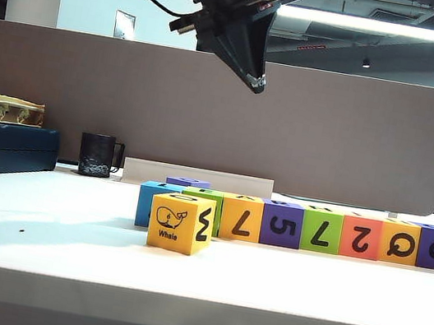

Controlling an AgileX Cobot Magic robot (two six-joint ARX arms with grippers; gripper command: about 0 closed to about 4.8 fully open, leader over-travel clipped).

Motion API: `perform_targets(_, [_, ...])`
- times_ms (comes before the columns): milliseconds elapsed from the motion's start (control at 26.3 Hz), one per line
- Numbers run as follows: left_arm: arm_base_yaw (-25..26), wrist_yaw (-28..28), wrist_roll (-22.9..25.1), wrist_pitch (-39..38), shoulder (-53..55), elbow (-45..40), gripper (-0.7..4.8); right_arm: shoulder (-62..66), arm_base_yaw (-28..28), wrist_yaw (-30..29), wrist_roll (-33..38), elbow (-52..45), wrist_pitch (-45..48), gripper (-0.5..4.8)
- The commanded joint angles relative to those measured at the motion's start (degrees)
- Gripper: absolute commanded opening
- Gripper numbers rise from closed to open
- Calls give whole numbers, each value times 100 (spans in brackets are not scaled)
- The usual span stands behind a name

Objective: Select the appropriate blocks from the scattered letter blocks on the table and arrange them in a row to spell out "LEARNING".

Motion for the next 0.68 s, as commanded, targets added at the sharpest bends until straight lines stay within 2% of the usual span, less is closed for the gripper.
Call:
perform_targets(38, [-4,-52,251,116,-26,11,-6,-55,7,15,-9,-13,24,-1])
perform_targets(114, [0,-238,457,173,-98,11,-5,-55,7,17,-9,-13,24,-1])
perform_targets(228, [2,-1456,551,730,-444,-2,-6,-55,7,17,-9,-13,24,-1])
perform_targets(304, [59,-1882,557,1025,-730,-11,-6,-55,7,17,-9,-13,24,-1])
perform_targets(571, [577,-1410,516,1010,-1318,-33,-5,-55,7,15,-9,-13,24,-1])
perform_targets(685, [785,-1394,518,894,-1502,-52,-6,-55,7,15,-9,-13,24,-1])
